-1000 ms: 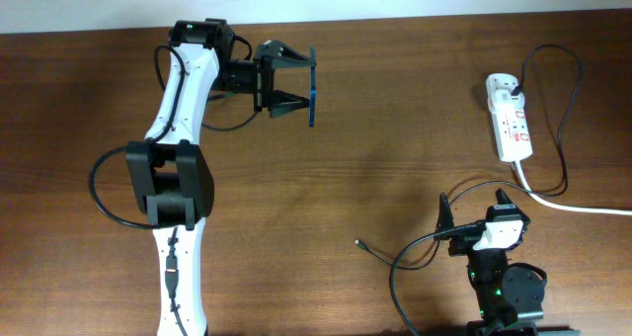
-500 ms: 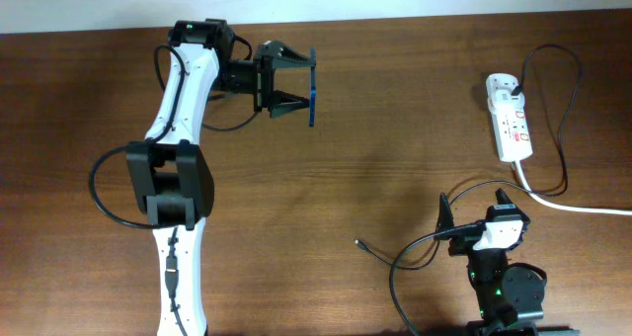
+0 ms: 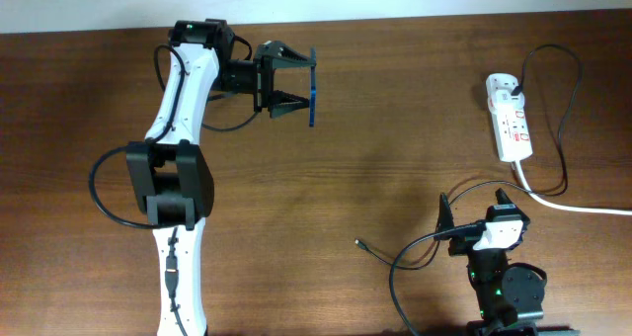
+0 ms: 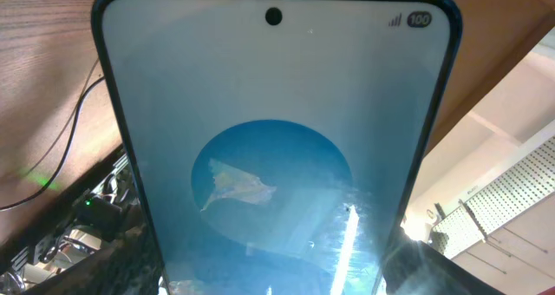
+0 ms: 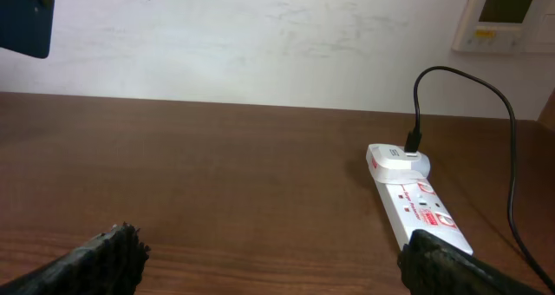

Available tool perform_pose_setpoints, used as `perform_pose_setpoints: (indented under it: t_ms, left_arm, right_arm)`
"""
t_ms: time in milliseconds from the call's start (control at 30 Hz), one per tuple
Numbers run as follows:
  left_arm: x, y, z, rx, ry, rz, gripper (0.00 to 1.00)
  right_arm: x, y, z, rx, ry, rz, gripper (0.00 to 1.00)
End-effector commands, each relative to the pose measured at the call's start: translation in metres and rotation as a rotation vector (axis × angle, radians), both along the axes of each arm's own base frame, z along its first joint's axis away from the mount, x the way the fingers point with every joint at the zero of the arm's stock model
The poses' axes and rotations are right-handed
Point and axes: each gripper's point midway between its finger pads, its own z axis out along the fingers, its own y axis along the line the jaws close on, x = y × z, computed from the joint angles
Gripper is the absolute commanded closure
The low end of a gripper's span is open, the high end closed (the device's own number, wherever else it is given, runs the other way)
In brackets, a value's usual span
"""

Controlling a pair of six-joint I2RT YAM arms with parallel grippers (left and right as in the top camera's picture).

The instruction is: Plug charger to phone and switch on socket

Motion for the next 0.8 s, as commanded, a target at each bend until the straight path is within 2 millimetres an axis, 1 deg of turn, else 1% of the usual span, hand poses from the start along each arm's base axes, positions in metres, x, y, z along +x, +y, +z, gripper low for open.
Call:
perform_pose_setpoints:
  t_ms: [0,767]
  left_arm:
    - [0.0034,0.0013,0.0171,-0.062,-0.028,0.012,0.29]
    - [0.002,0.0013,0.0173,-0.06,-0.01,0.013,0.28]
  right_arm:
    - [-0.0002,-0.0006,-0.0026,0.005,0.005,-0.007,0.02]
    - [-0.0002,-0.0006,-0.0026,0.005,0.005,-0.007,0.02]
